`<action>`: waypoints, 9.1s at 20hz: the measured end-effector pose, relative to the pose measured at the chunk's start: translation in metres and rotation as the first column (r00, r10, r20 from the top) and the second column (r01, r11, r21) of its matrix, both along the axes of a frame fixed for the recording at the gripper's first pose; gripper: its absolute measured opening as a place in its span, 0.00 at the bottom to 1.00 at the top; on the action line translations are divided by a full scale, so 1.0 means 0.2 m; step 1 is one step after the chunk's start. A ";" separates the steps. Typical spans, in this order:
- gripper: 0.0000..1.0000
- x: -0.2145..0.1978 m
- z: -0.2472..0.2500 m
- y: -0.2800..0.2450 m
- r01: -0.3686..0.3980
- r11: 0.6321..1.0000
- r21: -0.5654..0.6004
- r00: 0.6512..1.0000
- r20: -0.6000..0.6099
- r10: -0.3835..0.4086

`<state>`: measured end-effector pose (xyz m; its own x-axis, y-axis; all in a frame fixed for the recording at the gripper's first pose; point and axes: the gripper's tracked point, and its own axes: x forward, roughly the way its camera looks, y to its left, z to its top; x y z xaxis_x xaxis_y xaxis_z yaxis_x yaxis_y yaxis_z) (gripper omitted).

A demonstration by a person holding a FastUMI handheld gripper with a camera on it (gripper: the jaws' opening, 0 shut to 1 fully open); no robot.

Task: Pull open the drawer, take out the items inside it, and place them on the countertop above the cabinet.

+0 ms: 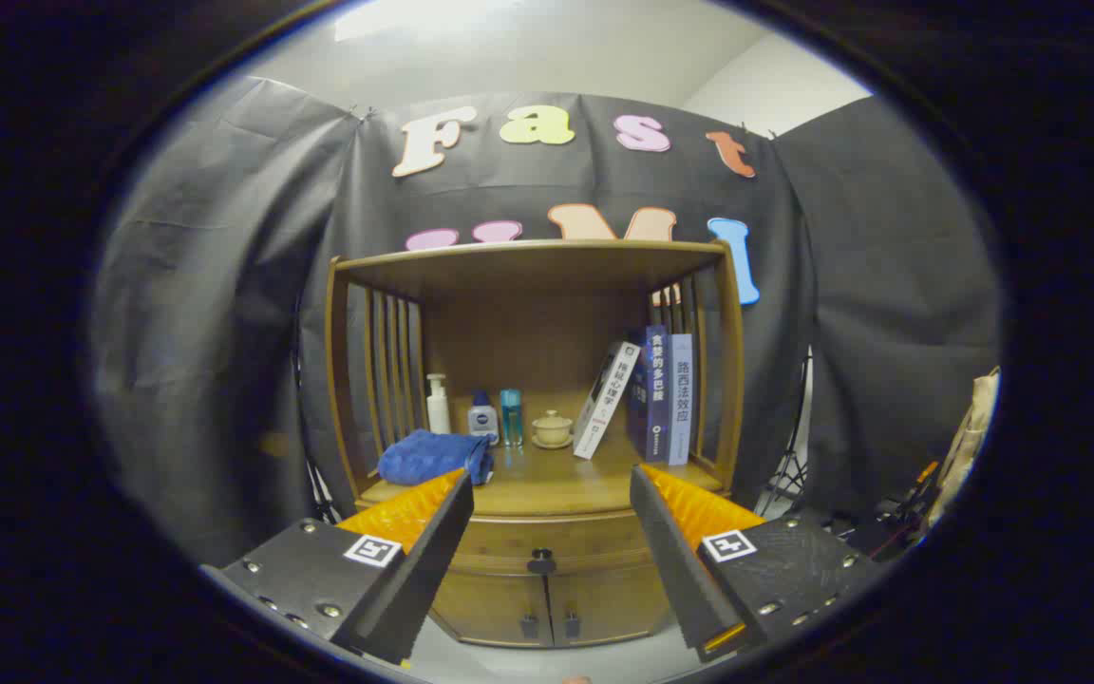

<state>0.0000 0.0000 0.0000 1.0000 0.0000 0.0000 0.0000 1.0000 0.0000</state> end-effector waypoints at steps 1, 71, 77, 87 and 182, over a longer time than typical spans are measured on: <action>0.99 0.00 0.01 -0.01 0.002 1.000 0.001 1.000 0.000 -0.002; 0.37 0.82 -1.32 0.10 -0.052 0.996 -0.076 0.953 -0.302 0.027; 0.23 0.80 -1.32 0.09 -0.068 0.994 -0.081 0.960 -0.275 0.043; 0.23 0.44 -1.30 0.08 -0.074 0.993 -0.087 0.968 -0.245 0.050; 0.11 0.69 0.05 0.18 -0.087 0.995 0.042 0.993 -0.079 0.091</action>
